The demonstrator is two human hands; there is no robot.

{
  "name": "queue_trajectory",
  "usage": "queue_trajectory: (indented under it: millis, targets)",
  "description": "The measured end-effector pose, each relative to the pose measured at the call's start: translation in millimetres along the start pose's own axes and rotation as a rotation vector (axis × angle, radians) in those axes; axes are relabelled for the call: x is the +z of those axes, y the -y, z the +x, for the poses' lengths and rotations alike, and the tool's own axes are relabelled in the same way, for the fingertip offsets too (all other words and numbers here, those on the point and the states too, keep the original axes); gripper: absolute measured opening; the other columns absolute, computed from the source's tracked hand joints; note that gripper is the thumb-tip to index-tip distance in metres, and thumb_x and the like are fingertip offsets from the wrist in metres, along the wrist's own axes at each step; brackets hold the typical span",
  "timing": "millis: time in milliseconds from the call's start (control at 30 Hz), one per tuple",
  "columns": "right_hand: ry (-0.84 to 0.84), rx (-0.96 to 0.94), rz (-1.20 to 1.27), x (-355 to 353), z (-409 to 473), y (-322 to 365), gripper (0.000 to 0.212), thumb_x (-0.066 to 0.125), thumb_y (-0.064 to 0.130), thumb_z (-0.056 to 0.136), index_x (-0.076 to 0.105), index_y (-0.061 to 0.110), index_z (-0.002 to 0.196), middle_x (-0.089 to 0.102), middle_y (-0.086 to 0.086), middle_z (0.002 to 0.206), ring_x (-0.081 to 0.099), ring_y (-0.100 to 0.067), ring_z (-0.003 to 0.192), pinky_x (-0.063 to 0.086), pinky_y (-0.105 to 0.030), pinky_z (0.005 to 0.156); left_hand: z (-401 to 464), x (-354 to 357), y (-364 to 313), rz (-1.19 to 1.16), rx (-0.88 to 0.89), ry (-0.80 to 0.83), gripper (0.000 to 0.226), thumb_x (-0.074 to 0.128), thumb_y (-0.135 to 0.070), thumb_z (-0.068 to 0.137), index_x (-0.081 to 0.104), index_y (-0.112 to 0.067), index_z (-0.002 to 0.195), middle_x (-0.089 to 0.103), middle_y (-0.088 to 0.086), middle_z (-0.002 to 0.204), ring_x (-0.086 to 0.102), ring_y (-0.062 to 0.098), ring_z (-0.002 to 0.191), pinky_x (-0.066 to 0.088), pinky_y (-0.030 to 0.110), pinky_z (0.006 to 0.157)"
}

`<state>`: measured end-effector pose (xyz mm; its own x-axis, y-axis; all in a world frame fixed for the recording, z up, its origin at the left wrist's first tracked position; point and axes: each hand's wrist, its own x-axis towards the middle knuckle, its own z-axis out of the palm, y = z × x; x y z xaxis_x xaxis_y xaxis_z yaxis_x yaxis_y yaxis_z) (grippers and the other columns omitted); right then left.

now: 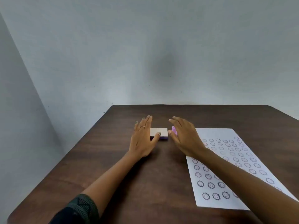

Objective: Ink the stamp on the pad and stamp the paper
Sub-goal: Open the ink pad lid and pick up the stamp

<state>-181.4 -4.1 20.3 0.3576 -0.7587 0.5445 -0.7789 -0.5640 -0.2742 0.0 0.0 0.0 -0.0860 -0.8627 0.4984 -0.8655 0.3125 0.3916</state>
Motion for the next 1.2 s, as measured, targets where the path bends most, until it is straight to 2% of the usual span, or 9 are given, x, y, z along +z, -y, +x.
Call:
queue_trajectory:
  millis: [233,367,500,700,867,967,1067,1200]
  targets:
    - [0.029,0.057,0.153,14,12,-11,0.04,0.056,0.034,0.085,0.049,0.016,0.12,0.057,-0.005,0.122,0.052,-0.018,0.108,0.034,-0.03,0.093,11,3,15,-0.108,-0.041,0.213,0.083,0.052,-0.055,0.086,0.014,-0.02,0.151,0.015,-0.001,0.16,0.011,0.015,0.147,0.009,0.039,0.12]
    - [0.09,0.038,0.164,16,21,-13,0.045,0.061,0.04,0.081,0.052,0.017,0.118,0.06,-0.003,0.116,0.054,-0.016,0.1,0.044,-0.038,0.092,17,3,23,-0.152,-0.092,0.238,0.086,0.057,-0.056,0.083,0.017,-0.02,0.15,0.021,0.0,0.158,0.017,0.016,0.144,0.016,0.038,0.118]
    - [0.155,0.038,0.175,18,27,-15,0.05,0.063,0.043,0.078,0.052,0.018,0.121,0.06,-0.001,0.122,0.056,-0.016,0.102,0.045,-0.04,0.093,18,4,27,-0.114,-0.091,0.265,0.085,0.059,-0.058,0.081,0.024,-0.021,0.148,0.031,0.0,0.154,0.024,0.016,0.141,0.02,0.035,0.116]
    - [0.215,0.042,0.061,19,35,-19,0.053,0.061,0.048,0.077,0.053,0.022,0.122,0.059,0.001,0.127,0.048,-0.017,0.118,0.034,-0.042,0.101,18,2,29,-0.107,-0.076,0.254,0.076,0.061,-0.056,0.08,0.037,-0.019,0.143,0.041,0.001,0.147,0.03,0.016,0.136,0.026,0.032,0.112]
    - [0.284,-0.002,-0.095,10,32,-14,0.056,0.055,0.061,0.075,0.05,0.031,0.122,0.055,0.004,0.13,0.028,-0.013,0.133,0.019,-0.04,0.099,10,-5,34,-0.119,-0.077,0.28,0.074,0.064,-0.061,0.074,0.046,-0.025,0.136,0.048,-0.003,0.139,0.037,0.015,0.127,0.03,0.027,0.104]
    - [0.246,-0.079,-0.132,6,25,-6,0.055,0.054,0.062,0.074,0.053,0.031,0.119,0.054,0.001,0.13,0.021,-0.013,0.134,0.009,-0.033,0.095,3,-12,36,-0.134,-0.074,0.303,0.071,0.067,-0.06,0.072,0.048,-0.028,0.133,0.05,-0.005,0.135,0.038,0.014,0.124,0.03,0.025,0.101]
    - [0.236,-0.133,-0.148,2,16,3,0.055,0.054,0.063,0.073,0.055,0.03,0.118,0.055,0.003,0.13,0.021,-0.014,0.134,0.006,-0.032,0.095,-7,-20,36,-0.15,-0.075,0.328,0.069,0.069,-0.06,0.071,0.05,-0.03,0.13,0.051,-0.007,0.132,0.037,0.012,0.124,0.033,0.028,0.102]
    - [0.249,-0.123,-0.096,-3,1,11,0.056,0.055,0.063,0.073,0.055,0.031,0.118,0.054,0.007,0.129,0.024,-0.011,0.133,0.01,-0.034,0.1,-24,-33,36,-0.163,-0.061,0.355,0.065,0.069,-0.061,0.07,0.051,-0.034,0.128,0.05,-0.014,0.128,0.036,0.007,0.121,0.033,0.026,0.099]
